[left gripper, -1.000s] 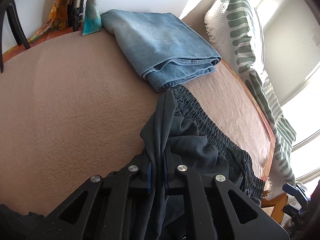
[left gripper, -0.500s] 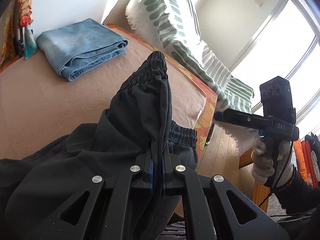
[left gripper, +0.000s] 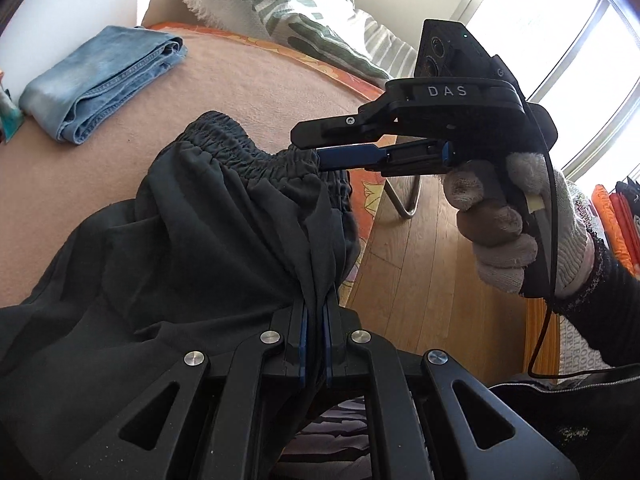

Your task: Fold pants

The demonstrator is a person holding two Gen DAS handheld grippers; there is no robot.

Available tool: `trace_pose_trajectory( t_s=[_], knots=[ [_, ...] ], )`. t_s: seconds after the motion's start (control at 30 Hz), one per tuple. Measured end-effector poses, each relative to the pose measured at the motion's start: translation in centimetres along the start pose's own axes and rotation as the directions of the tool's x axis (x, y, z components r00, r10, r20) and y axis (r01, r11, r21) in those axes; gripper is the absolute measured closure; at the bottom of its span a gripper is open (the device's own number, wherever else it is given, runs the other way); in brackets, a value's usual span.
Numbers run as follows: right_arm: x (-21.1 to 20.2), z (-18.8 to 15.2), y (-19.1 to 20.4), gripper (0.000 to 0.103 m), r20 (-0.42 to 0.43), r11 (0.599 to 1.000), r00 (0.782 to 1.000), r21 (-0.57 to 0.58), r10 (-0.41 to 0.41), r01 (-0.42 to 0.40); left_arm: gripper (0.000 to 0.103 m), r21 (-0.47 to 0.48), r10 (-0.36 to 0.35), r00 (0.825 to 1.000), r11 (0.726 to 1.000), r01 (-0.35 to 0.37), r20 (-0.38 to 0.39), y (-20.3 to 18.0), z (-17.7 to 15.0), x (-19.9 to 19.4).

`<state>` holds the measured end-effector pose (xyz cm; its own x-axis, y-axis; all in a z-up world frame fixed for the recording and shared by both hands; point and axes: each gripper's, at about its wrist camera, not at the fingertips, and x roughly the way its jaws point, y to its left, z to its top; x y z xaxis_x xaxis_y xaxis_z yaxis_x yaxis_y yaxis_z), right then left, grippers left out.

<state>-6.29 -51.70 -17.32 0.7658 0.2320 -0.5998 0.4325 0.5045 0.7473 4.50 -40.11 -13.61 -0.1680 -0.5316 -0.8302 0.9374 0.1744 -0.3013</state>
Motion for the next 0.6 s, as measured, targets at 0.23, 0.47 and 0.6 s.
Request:
trace_pose_trajectory(
  t_s=[0.23,0.47,0.6],
  knots=[
    [0.6,-0.5,-0.5,0.081,-0.004,0.999,0.999,-0.010,-0.036,0.036,0.099,-0.005,-0.028,1.000,1.000,0.028,-0.005,-0.2,-0.1,-0.3],
    [-3.4,-2.3,-0.1,0.090,0.046,0.995,0.997,-0.070,-0.063,0.066,0.095,0.000,-0.060,0.997,0.998,0.060,-0.054,-0.4,-0.7,-0.1],
    [-2.8,-2.8,-1.9,0.091,0.021,0.985,0.989,-0.082,-0.147,0.149,0.091,-0.038,-0.126,0.992,0.992,0.124,-0.034,-0.4,-0.7,-1.3]
  ],
)
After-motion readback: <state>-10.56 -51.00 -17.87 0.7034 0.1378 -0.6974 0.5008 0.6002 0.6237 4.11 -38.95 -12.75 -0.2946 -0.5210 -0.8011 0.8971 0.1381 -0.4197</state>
